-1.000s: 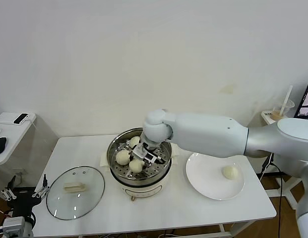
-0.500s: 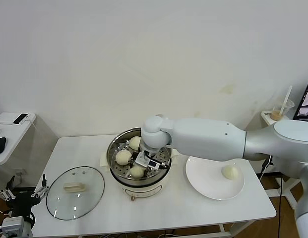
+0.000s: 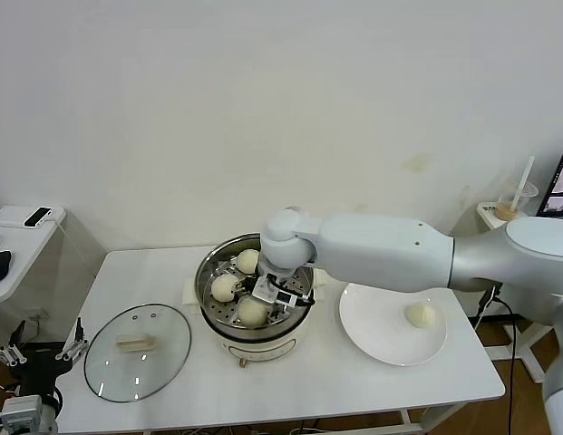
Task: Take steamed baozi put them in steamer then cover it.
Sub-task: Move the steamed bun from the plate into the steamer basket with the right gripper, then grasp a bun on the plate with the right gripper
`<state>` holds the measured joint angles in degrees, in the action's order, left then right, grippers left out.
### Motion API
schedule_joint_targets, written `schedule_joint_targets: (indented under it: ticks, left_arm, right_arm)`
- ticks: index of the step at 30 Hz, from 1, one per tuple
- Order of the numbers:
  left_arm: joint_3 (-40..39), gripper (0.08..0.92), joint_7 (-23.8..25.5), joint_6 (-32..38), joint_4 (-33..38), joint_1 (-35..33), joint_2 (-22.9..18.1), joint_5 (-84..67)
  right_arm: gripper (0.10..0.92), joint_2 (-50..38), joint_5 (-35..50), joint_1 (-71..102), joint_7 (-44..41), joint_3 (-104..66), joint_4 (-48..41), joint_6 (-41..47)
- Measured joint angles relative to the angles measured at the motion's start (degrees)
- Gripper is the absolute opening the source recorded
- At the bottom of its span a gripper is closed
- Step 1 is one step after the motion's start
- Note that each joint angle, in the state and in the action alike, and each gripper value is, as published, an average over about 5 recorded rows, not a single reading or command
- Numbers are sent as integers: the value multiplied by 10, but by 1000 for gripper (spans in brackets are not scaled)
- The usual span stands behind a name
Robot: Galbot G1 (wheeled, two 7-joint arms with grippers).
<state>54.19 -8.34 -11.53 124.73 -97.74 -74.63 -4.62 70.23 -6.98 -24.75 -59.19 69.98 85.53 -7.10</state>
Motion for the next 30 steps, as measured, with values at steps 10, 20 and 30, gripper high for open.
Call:
schedule_joint_targets:
  ticks: [10,20,30]
  left_arm:
    - [0,823,1,-2,3,3,5,-2]
    - [-6,823,1,-6,7,8,13,-3]
    - [-20,823,2,-6,5,13,20,-3]
  right_arm:
    - [823,-18,33,-29,-10,-15,-7,6]
    - [823,-71,92,-50,-13,-54,-6,75]
    - [823,-188,102,-29,-18,-89,22,180]
